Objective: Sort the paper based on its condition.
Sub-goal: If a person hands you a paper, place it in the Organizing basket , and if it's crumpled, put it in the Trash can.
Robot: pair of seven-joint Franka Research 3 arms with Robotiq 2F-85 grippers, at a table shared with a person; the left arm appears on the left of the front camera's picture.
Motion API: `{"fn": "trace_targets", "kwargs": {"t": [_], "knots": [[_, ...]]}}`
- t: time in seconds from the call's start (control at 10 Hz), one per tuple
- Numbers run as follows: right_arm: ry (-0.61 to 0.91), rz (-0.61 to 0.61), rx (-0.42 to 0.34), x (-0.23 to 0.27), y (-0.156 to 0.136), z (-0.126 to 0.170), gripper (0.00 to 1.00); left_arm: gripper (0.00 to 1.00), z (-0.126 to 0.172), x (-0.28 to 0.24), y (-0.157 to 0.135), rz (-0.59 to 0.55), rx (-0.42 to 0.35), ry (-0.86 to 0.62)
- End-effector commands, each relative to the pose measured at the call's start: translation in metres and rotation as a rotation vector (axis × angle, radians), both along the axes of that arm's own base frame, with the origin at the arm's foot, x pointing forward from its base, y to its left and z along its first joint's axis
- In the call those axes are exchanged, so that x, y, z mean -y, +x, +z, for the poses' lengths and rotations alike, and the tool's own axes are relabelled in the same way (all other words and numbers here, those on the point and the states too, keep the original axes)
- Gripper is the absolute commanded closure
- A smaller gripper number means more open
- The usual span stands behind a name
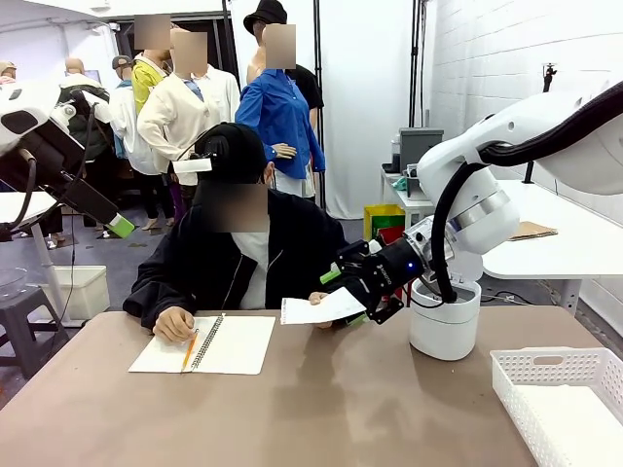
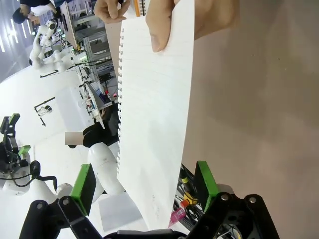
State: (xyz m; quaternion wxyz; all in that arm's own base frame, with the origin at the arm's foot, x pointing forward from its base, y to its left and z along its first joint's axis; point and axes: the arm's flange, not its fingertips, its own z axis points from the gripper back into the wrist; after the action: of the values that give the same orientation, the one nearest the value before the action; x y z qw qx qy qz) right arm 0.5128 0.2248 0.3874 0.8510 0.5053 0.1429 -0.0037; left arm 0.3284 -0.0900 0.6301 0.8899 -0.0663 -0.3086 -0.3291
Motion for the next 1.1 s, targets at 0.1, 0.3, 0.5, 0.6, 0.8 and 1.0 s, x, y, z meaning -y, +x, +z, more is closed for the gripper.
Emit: {"fn": "trace_targets", "kwargs": {"t": [0.1, 0.3, 0.5, 0.6, 0.8, 1.0], "knots": [[-0.001, -0.010, -0.022, 0.0000, 0.0000, -0.0029, 0.31, 0.00, 0.0002, -0.0003, -0.0003, 0.004, 0.002, 0.003], [0.006, -0.011, -0.037, -0.0009, -0.0001, -0.0040, 0.71, 0.00, 0.0002, -0.0003, -0.0003, 0.004, 0.002, 0.003], [0.006, -0.010, -0.041, -0.0015, 0.0001, -0.0046, 1.00, 0.00, 0.0002, -0.0003, -0.0003, 0.004, 0.002, 0.003], [0.006, -0.008, -0.043, -0.0007, 0.0005, -0.0040, 1.00, 0.00, 0.0002, -0.0003, -0.0003, 0.004, 0.002, 0.003], [0.005, -0.009, -0.041, 0.0005, -0.0007, -0.0028, 1.00, 0.00, 0.0002, -0.0003, -0.0003, 0.004, 0.002, 0.003], [-0.001, -0.006, -0.042, 0.0014, -0.0013, -0.0020, 1.00, 0.00, 0.0002, -0.0003, -0.0003, 0.004, 0.002, 0.003]]}}
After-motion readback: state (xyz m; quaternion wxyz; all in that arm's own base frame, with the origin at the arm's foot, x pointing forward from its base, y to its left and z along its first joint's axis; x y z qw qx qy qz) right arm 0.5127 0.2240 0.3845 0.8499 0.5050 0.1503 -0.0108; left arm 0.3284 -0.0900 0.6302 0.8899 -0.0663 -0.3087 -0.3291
